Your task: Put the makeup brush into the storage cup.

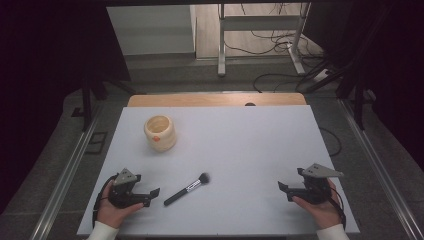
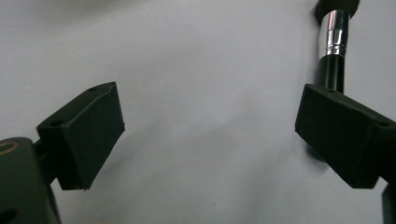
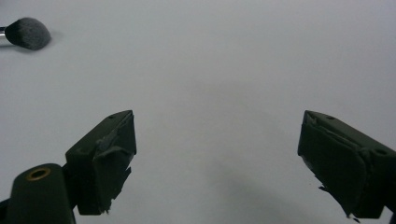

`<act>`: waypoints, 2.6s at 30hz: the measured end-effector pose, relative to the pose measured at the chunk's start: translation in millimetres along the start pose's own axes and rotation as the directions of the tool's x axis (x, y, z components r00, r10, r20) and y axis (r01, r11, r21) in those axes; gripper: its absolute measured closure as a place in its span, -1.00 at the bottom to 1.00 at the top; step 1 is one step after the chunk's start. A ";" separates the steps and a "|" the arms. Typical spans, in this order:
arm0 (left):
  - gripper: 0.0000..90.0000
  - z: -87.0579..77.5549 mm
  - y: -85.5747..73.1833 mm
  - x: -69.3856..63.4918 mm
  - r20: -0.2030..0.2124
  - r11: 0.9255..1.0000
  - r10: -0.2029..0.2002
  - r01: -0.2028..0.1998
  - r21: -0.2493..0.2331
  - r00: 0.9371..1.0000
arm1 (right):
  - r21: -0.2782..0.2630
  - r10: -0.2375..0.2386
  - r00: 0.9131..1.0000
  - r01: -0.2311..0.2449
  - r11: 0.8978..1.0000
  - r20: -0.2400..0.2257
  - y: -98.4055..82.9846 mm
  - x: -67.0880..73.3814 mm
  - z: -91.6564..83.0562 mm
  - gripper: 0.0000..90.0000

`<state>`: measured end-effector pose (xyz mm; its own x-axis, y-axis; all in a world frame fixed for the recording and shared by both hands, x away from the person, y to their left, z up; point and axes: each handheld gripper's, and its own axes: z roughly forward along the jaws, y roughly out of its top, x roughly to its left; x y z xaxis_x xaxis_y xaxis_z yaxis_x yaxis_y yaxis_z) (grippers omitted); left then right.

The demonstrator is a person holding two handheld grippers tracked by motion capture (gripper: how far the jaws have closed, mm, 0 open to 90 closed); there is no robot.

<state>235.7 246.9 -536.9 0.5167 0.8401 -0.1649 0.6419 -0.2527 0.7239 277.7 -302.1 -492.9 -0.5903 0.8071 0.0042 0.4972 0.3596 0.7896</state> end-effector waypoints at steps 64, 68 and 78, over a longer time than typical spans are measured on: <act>-0.72 -19.3 37.3 -27.6 0.038 0.996 0.082 -0.081 -0.026 0.996 | 0.016 -0.011 1.000 0.011 1.000 -0.012 -1.3 3.5 0.5 -0.70; -0.72 -13.2 39.4 -31.3 0.043 0.996 0.087 -0.086 -0.004 0.995 | 0.021 -0.014 1.000 0.015 1.000 -0.013 -1.7 3.1 0.8 -0.70; -0.69 -3.6 48.2 -43.2 0.059 0.993 0.111 -0.113 0.030 0.992 | 0.026 -0.014 1.000 0.014 1.000 -0.012 -2.5 2.8 2.0 -0.70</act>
<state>242.3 200.1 -492.5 0.6174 0.7770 -0.1225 0.5958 -0.3603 0.7177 276.1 -299.9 -496.1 -0.6047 0.7965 0.0010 0.5053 0.3827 0.7735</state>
